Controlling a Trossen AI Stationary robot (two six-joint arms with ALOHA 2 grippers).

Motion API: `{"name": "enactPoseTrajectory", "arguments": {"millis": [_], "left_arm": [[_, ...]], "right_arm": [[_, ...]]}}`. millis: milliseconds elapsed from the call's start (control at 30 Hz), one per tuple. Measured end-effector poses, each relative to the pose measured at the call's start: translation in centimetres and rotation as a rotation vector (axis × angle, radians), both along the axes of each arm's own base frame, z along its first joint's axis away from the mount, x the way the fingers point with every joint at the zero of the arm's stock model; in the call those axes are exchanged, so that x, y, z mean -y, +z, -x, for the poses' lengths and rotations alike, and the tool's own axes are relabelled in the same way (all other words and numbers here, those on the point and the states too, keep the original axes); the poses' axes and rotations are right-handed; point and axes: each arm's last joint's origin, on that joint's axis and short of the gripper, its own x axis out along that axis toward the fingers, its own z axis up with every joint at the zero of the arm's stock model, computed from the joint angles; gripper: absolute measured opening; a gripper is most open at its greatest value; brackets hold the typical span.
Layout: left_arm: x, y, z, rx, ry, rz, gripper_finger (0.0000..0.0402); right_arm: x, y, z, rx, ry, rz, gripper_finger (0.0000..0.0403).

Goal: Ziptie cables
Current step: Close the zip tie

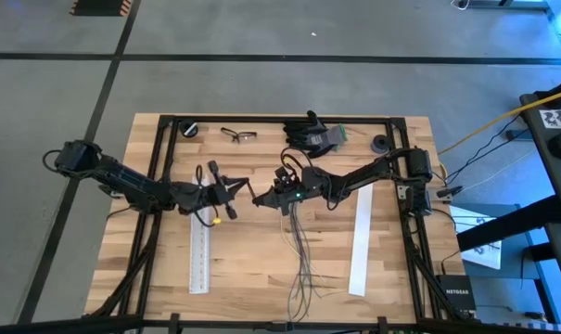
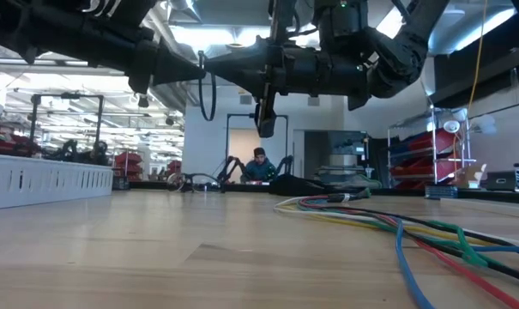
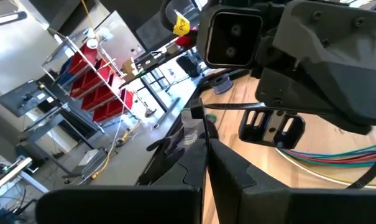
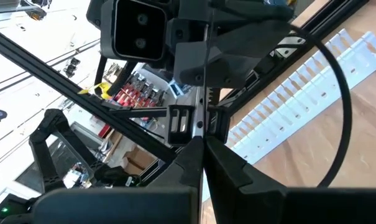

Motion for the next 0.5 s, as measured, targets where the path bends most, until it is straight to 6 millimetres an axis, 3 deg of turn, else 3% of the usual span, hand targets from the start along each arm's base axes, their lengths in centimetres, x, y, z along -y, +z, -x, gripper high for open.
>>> {"name": "enactPoseTrajectory", "arguments": {"millis": [500], "left_arm": [[0.01, -0.01, 0.0, -0.003, -0.001, -0.005, 0.0]], "right_arm": [[0.09, 0.0, -0.02, -0.009, -0.033, -0.04, 0.0]]}}
